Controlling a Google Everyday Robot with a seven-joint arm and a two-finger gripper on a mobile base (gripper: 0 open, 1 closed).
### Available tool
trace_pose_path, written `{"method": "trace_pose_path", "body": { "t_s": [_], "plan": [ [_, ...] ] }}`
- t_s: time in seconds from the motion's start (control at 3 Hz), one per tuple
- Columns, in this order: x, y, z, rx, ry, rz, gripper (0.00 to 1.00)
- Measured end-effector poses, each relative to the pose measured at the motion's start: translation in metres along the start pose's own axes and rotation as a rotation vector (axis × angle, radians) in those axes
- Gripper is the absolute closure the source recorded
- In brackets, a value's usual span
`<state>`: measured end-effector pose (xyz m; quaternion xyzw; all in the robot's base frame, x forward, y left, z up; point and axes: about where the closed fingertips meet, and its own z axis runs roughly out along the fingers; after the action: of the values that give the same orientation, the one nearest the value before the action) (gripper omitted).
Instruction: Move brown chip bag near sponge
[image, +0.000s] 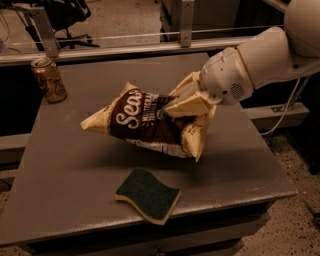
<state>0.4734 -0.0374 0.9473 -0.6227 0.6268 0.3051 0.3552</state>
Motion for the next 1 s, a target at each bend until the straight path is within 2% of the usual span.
{"method": "trace_pose_path", "body": {
  "t_s": [0.33,0.67,1.0],
  "plan": [
    [-0.004,0.025,0.026,-0.086,-0.04,-0.025,0.81],
    [0.001,0.039,0.043,-0.131,-0.059,-0.047,0.59],
    [0.01,0.04,0.056,-0.162,-0.083,-0.069,0.35]
  ]
}}
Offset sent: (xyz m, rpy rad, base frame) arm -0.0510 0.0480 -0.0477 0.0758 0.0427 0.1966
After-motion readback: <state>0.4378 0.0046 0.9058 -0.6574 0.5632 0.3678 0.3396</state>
